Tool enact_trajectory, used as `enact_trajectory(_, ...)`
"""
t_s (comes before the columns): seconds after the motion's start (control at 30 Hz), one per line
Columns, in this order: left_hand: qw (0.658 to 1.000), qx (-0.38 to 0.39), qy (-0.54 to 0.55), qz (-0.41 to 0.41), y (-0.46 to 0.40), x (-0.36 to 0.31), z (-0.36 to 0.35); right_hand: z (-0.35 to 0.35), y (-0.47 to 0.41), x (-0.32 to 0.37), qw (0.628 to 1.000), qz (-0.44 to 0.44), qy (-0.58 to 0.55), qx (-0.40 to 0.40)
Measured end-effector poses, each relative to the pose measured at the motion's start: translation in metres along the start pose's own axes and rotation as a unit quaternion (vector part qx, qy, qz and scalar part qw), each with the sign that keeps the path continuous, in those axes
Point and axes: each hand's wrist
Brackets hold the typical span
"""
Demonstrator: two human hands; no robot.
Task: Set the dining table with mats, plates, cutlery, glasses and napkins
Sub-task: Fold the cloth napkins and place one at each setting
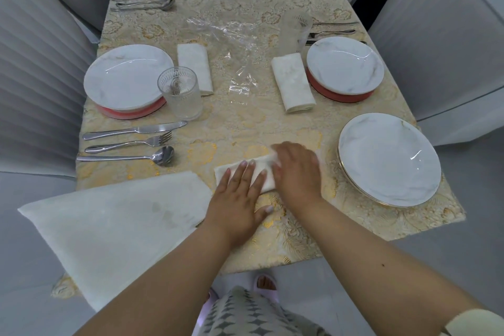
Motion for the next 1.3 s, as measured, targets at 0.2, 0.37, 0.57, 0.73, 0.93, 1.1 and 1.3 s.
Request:
enact_trajectory(0.2,1.0,-0.006,0.024,0.003,0.001,-0.003,0.004,-0.003,0.014,0.002,0.968,0.15,-0.07,0.188)
enact_trajectory(0.37,0.997,-0.015,0.033,0.065,0.004,-0.005,0.004,-0.004,0.004,-0.005,0.964,0.124,0.009,0.235)
enact_trajectory(0.57,0.99,-0.046,0.06,0.122,0.005,0.0,0.003,-0.013,0.001,-0.016,0.966,0.121,0.043,0.224)
enact_trajectory(0.73,0.982,-0.033,0.065,0.175,0.009,0.006,0.011,-0.016,0.002,-0.018,0.969,0.119,0.037,0.215)
enact_trajectory(0.93,0.974,-0.037,0.107,0.196,0.004,0.009,0.024,-0.011,-0.001,-0.017,0.961,0.136,0.048,0.234)
enact_trajectory(1.1,0.98,-0.078,0.061,0.171,-0.025,0.016,0.046,0.006,-0.017,-0.009,0.962,0.145,0.059,0.224)
enact_trajectory(1.3,0.96,0.095,0.066,0.256,-0.052,0.014,0.079,0.019,-0.052,-0.005,0.943,0.178,0.084,0.268)
Point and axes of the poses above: each hand's wrist, its own y-axis away from the middle knuckle, its own z-axis out of the back of the hand, x = y × z, and after that the axes turned 13 degrees about y, right-handed
